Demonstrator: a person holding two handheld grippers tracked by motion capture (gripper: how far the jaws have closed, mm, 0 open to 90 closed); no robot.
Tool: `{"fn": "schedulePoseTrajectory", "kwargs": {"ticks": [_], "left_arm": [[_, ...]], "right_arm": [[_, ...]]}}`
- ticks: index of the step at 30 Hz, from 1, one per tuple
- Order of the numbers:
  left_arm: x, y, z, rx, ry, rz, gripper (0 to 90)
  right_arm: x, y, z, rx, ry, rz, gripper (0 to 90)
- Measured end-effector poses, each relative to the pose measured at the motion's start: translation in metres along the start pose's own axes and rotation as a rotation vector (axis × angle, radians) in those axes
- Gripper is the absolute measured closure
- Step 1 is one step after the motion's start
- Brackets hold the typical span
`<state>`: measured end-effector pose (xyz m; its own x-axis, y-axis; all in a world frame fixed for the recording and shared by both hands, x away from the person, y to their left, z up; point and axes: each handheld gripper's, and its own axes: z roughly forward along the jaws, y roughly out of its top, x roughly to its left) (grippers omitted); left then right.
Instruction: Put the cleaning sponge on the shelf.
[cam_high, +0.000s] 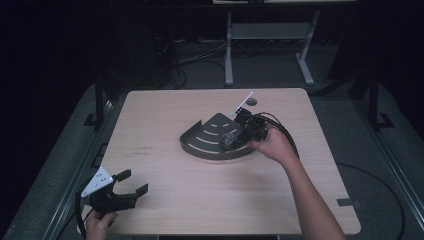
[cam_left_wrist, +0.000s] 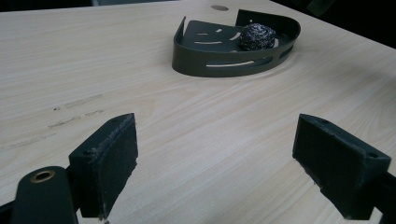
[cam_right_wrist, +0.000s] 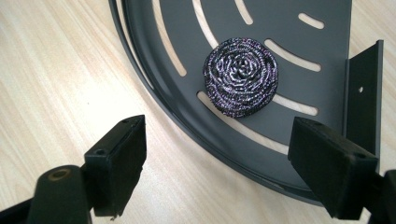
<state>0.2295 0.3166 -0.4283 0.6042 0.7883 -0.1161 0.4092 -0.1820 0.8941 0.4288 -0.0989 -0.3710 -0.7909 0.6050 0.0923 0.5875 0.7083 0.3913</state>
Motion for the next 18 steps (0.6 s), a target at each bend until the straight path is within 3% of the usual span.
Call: {"fn": "schedulePoseTrajectory", "kwargs": {"ticks": [18], "left_arm": [[-0.002,0.0,0.002,0.006,-0.002,0.01,13.3]], "right_arm": [[0.004,-0.022,-0.006,-0.012,0.006,0.004,19.4]]}}
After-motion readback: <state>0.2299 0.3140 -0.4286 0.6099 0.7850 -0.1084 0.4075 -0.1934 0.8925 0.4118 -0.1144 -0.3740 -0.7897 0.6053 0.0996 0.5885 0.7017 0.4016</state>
